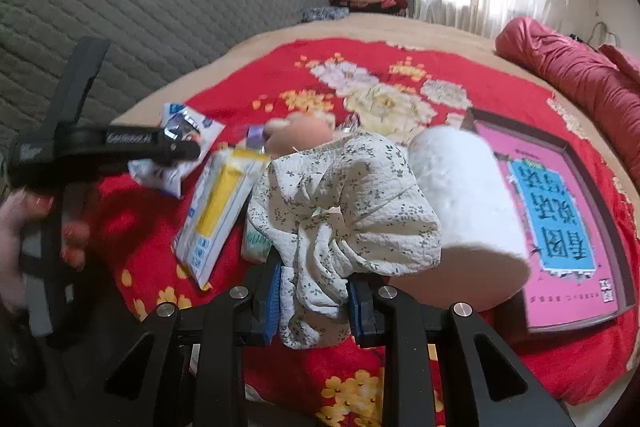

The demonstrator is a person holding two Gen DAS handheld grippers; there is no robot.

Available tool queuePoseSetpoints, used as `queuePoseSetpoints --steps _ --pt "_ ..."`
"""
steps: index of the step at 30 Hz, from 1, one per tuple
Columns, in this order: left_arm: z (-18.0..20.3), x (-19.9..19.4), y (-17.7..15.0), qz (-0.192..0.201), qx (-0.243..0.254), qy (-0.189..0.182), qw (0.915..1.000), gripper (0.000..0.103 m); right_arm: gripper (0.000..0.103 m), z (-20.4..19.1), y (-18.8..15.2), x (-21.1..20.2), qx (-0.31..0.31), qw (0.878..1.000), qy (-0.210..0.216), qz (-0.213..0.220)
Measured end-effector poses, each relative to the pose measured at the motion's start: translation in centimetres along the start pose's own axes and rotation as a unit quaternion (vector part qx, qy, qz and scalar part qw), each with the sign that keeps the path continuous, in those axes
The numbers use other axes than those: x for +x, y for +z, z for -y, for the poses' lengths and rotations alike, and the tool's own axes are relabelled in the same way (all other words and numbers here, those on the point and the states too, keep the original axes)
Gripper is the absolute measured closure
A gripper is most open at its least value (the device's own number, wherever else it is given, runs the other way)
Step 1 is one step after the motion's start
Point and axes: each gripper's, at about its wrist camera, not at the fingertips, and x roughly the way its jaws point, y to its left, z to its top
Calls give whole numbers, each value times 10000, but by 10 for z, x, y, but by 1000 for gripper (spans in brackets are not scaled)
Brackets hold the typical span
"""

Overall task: Organize soft objects
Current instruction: 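Close the left gripper on the cartoon bag while the right grips the scrunchie, lift, then carry the cartoon bag in the left gripper while the right carries the scrunchie to the pink tray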

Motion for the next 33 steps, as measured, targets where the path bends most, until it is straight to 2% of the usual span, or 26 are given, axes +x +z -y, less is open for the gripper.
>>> queuePoseSetpoints --steps 6,16,26,33 --pt "32 -37 -5 312 254 -203 9990 63 76 12 2 -23 166 9994 -102 277" --pt "95 -56 -32 213 801 -513 9952 63 76 46 3 -58 505 9954 -411 707" --pt "155 -61 -57 161 1266 -803 9886 63 75 87 1 -81 840 9858 -1072 980" --pt "197 -55 -61 93 1552 -1022 9825 63 75 132 -7 -93 1220 9719 -1625 1187"
